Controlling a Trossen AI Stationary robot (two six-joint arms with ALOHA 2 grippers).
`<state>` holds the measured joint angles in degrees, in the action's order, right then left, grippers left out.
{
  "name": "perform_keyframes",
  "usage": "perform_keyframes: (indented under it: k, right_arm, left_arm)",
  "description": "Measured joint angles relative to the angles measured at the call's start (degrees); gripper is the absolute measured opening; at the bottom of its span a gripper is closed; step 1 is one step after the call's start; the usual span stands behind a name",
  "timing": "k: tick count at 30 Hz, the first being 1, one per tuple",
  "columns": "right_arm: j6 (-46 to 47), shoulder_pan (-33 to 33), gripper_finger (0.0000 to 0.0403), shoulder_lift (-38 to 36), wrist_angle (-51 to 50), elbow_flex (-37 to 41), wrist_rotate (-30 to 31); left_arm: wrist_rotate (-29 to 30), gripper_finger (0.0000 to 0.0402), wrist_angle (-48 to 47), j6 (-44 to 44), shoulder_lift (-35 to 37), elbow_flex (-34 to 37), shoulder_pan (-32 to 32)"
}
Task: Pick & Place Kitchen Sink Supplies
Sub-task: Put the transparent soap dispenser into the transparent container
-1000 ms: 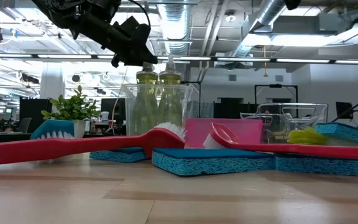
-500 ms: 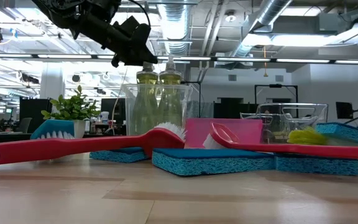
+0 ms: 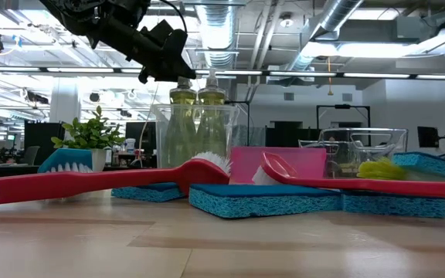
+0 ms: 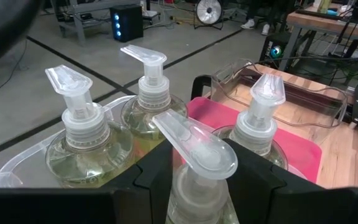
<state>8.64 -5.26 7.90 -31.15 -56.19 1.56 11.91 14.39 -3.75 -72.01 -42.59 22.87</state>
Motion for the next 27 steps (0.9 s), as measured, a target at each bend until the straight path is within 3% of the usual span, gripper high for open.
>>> perform_keyframes:
  k: [17, 27]
  right_arm:
    - [-0.02, -0.02, 0.0225, -0.77, 0.38, 0.08, -0.01]
    - [-0.04, -0.02, 0.0225, 7.36, 2.36, 0.10, -0.02]
  left_arm:
    - [0.00, 0.0136, 0.00, 0.00, 0.00, 0.00, -0.01]
    - [0.00, 0.0136, 0.00, 0.00, -0.01, 0.00, -0.01]
